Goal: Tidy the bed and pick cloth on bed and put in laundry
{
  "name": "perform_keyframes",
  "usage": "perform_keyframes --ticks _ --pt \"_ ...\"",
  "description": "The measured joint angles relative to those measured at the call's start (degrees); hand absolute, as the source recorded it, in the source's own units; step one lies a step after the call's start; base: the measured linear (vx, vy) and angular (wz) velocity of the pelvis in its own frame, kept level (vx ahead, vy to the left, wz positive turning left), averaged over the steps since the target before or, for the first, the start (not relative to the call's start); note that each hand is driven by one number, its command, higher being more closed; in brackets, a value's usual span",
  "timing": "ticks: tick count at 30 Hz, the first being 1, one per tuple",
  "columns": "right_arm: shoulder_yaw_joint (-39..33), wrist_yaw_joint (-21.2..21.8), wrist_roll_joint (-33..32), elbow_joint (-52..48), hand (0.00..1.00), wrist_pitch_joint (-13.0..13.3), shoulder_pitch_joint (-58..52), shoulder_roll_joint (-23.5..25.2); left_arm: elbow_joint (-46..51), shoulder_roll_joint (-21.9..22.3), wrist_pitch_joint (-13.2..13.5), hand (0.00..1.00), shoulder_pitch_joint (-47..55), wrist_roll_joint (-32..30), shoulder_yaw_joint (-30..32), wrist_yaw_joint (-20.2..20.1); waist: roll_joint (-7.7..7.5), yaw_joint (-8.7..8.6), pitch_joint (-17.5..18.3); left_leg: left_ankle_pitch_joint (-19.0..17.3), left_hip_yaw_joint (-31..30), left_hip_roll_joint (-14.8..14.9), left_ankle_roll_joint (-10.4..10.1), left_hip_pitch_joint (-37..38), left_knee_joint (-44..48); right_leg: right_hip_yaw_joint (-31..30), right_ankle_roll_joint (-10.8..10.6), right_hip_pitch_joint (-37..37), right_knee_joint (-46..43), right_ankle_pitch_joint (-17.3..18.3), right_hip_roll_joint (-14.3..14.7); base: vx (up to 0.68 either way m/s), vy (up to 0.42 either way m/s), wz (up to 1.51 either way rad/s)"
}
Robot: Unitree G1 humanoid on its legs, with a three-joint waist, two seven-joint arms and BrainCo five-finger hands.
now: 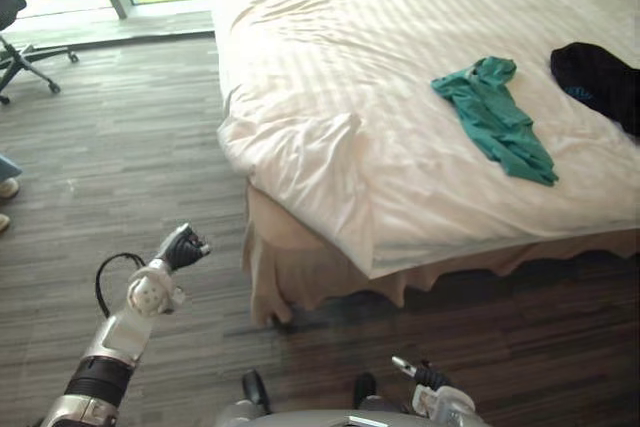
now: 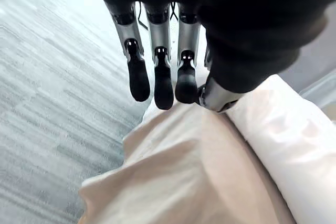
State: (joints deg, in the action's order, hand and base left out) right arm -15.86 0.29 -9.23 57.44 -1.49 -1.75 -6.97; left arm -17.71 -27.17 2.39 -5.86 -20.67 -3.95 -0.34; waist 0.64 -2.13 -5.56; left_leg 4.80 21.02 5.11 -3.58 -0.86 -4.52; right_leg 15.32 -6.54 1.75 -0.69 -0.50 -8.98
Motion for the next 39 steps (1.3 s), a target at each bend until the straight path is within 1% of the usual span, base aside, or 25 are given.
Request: perform_keyframes --ticks 1,4,5,8,10,11,12,13,14,15,16,17,18,20,23,24,25,26,27,28,31,32,34,35,39 --pt "0.0 0.0 0.1 0.0 0.0 0.0 -0.4 0.0 0.6 0.3 0.0 0.0 -0.2 -0.3 0.3 0.7 -0.04 0.02 0.3 0.0 -0.1 0.0 0.0 0.0 0.0 0.0 0.0 0.0 0.2 0.0 0.0 -0.03 0.013 0.07" --pt "0.0 -0.3 0.2 0.6 0.0 0.1 -1.2 0.1 2.2 1.2 0.0 0.0 -4.2 -4.0 0.6 5.8 -0.07 -0.03 0.3 0.3 -0.3 -0.1 0.2 -0.1 -0.1 0.2 0.4 -0.1 0.8 -0.3 0.0 -0.05 0.013 0.03" --pt "0.0 -0.4 0.2 0.7 0.0 0.1 -1.2 0.2 2.2 1.2 0.0 0.0 -5.2 -5.0 0.5 6.8 -0.07 -0.17 0.3 0.4 -0.3 -0.1 0.2 -0.2 -0.2 0.1 0.5 -0.1 1.0 -0.4 0.0 -0.06 0.003 -0.06" --pt "-0.1 -1.0 0.2 1.1 0.0 0.5 -1.2 0.7 2.3 1.2 -0.9 0.0 -12.6 -9.1 -0.1 10.9 -0.08 -1.32 0.2 0.6 0.2 0.0 0.2 -1.6 -0.4 -0.8 0.6 1.2 1.9 -1.6 0.1 -0.06 0.002 -0.08" --pt "-0.1 -2.0 0.1 2.1 0.0 1.3 -0.6 1.0 2.3 1.0 -1.6 0.0 -20.4 -10.6 -1.6 13.0 -0.14 -1.57 0.2 1.3 1.6 0.1 0.5 -4.9 -0.2 -2.6 0.3 5.3 1.7 -3.2 0.1 -0.07 0.014 -0.32" --pt "-0.2 -2.3 0.1 2.1 0.0 1.3 -0.2 1.1 2.2 0.7 -2.1 0.0 -24.9 -11.2 -3.0 13.7 -0.18 -1.98 -0.4 1.9 2.5 0.1 0.9 -6.7 0.0 -3.7 0.1 7.4 1.7 -4.5 0.1 -0.05 0.022 -0.39" --pt "-0.2 -2.4 0.1 2.0 0.0 1.3 0.0 1.1 2.2 0.6 -2.3 0.0 -26.9 -11.4 -3.6 13.9 -0.19 -2.38 -0.9 2.1 3.0 0.0 1.0 -7.3 0.0 -4.2 -0.3 8.4 1.7 -5.4 0.2 -0.04 0.025 -0.37" --pt "-0.5 -2.8 0.1 2.0 0.0 1.4 0.6 1.3 1.9 0.5 -2.6 0.0 -30.9 -12.3 -5.0 14.3 -0.31 -3.17 -2.2 2.4 3.9 0.0 1.3 -8.2 0.0 -5.3 -0.6 9.9 1.7 -6.3 0.2 -0.06 0.032 -0.42" --pt "-0.8 -3.4 0.1 1.9 0.0 1.6 1.2 1.6 0.6 0.5 -2.9 0.0 -35.4 -12.5 -6.8 14.5 -0.52 -3.75 -3.6 2.5 5.1 0.0 1.5 -9.1 0.1 -6.6 -0.6 11.6 1.7 -7.0 0.2 -0.06 0.024 -0.44" --pt "-1.0 -3.5 0.1 1.9 0.0 1.8 1.5 1.7 0.1 0.5 -3.2 0.0 -37.2 -13.0 -7.5 14.5 -0.65 -4.02 -4.1 2.6 5.7 0.1 1.5 -9.6 0.1 -7.2 -0.7 12.6 1.5 -7.2 0.2 -0.06 0.014 -0.48" --pt "-1.2 -3.9 0.0 1.6 0.0 1.9 2.3 2.0 -1.3 0.4 -3.3 0.0 -41.6 -13.6 -8.5 14.6 -0.84 -4.56 -5.4 2.2 6.7 0.3 1.6 -11.7 1.4 -8.6 -0.5 14.7 1.4 -7.7 0.2 -0.06 0.009 -0.47" --pt "-1.3 -4.4 0.0 1.2 0.0 1.9 2.7 2.0 -3.5 0.4 -3.6 0.0 -46.1 -14.0 -9.7 14.6 -0.99 -4.69 -6.6 1.4 7.8 0.5 1.8 -13.7 3.2 -9.9 -0.3 16.8 1.3 -8.1 0.2 -0.05 0.007 -0.44" --pt "-1.3 -4.6 0.0 0.8 0.0 1.9 2.8 2.0 -4.5 0.4 -3.9 0.0 -48.0 -14.6 -10.1 14.6 -0.97 -4.91 -7.2 1.1 8.2 0.7 1.9 -14.7 4.2 -10.2 -0.3 17.7 1.2 -8.3 0.1 -0.04 0.0 -0.39" --pt "-2.7 -4.7 -0.2 -1.7 0.0 2.2 3.0 2.7 -8.7 0.2 -5.1 0.0 -55.3 -15.9 -12.2 14.5 -0.97 -5.53 -10.3 -1.0 9.0 2.2 2.0 -17.8 9.3 -11.5 -1.3 19.7 0.7 -9.6 0.3 -0.02 -0.012 -0.23" --pt "-3.5 -4.8 -0.6 -4.5 0.0 2.8 2.8 3.7 -12.7 0.2 -6.3 0.0 -61.4 -16.2 -14.5 13.9 -0.92 -5.7 -11.8 -3.9 8.9 4.8 1.9 -22.1 15.9 -11.6 -1.5 22.3 -1.0 -9.9 0.9 -0.04 -0.027 -0.13" --pt "-3.5 -4.8 -0.9 -5.9 0.0 3.1 2.9 4.3 -14.1 0.2 -6.9 0.0 -64.2 -16.5 -15.6 13.6 -0.91 -5.64 -13.3 -5.3 8.8 6.3 2.0 -23.5 19.0 -11.6 -1.5 22.9 -1.6 -9.9 1.4 -0.06 -0.039 -0.15" --pt "-3.4 -4.9 -1.9 -7.7 0.0 3.6 2.8 4.4 -15.0 0.4 -7.2 0.0 -66.2 -17.0 -16.6 12.9 -0.83 -5.3 -13.9 -6.4 8.8 7.5 2.1 -25.4 21.6 -11.7 -1.5 24.3 -2.5 -9.9 1.8 -0.07 -0.043 -0.16" --pt "-3.3 -5.0 -2.1 -8.8 0.0 3.7 2.9 4.6 -15.3 0.6 -7.3 0.0 -67.2 -17.3 -16.7 12.3 -0.85 -5.14 -14.2 -6.9 8.8 8.0 2.0 -26.4 22.7 -11.8 -1.5 25.0 -2.7 -9.9 2.0 -0.1 -0.049 -0.2" --pt "-3.3 -5.7 -2.7 -10.7 0.0 4.0 2.9 5.5 -17.2 1.5 -7.6 0.0 -69.7 -17.8 -16.7 11.7 -0.81 -4.52 -15.0 -7.8 8.8 8.9 2.2 -28.4 25.0 -12.1 -1.4 26.6 -3.3 -10.0 2.4 -0.08 -0.04 -0.13" --pt "-3.3 -5.8 -2.8 -11.8 0.0 4.0 2.9 5.5 -17.9 1.7 -7.8 0.0 -70.6 -17.8 -16.6 11.3 -0.73 -4.43 -15.5 -8.2 8.9 9.3 2.4 -29.1 25.9 -12.1 -1.4 27.1 -3.7 -10.0 2.5 -0.09 -0.036 -0.15" --pt "-2.9 -6.0 -4.9 -16.1 0.0 4.1 3.1 6.8 -21.8 2.9 -9.7 0.0 -74.5 -17.8 -15.9 9.7 -0.72 -3.79 -17.9 -10.2 8.8 11.4 2.7 -32.1 30.0 -12.4 -1.4 28.9 -4.8 -10.0 3.2 -0.07 -0.02 -0.12" --pt "-2.5 -6.0 -5.3 -16.7 0.0 4.2 3.1 6.8 -21.9 3.4 -10.4 0.0 -75.2 -17.8 -15.3 9.5 -0.77 -3.32 -17.9 -11.3 8.8 12.1 2.7 -33.6 31.5 -12.4 -1.4 30.2 -5.4 -10.0 3.3 -0.05 -0.015 -0.11" --pt "-2.4 -6.0 -6.9 -18.1 0.0 4.2 3.1 7.0 -21.9 4.1 -11.2 0.0 -76.5 -17.8 -13.7 9.4 -0.81 -2.58 -18.1 -11.7 8.8 12.4 3.2 -35.6 32.9 -12.6 -1.4 32.1 -6.1 -10.0 3.3 -0.04 -0.02 -0.09" --pt "-2.3 -6.0 -7.6 -18.5 0.0 4.3 3.3 7.3 -22.0 4.1 -11.4 1.0 -77.0 -17.8 -12.3 9.4 -0.85 -2.47 -18.4 -11.9 8.6 12.9 3.6 -36.6 33.9 -12.4 -1.5 32.7 -6.4 -10.0 3.4 -0.01 -0.016 -0.03" --pt "-2.5 -6.1 -9.6 -18.9 0.0 4.8 3.8 7.9 -24.0 4.2 -11.4 1.0 -77.2 -17.7 -8.9 7.9 -0.88 -2.01 -18.7 -12.8 7.5 13.5 3.7 -38.3 35.6 -11.4 -1.7 33.4 -7.2 -9.7 3.5 -0.01 -0.02 0.05"
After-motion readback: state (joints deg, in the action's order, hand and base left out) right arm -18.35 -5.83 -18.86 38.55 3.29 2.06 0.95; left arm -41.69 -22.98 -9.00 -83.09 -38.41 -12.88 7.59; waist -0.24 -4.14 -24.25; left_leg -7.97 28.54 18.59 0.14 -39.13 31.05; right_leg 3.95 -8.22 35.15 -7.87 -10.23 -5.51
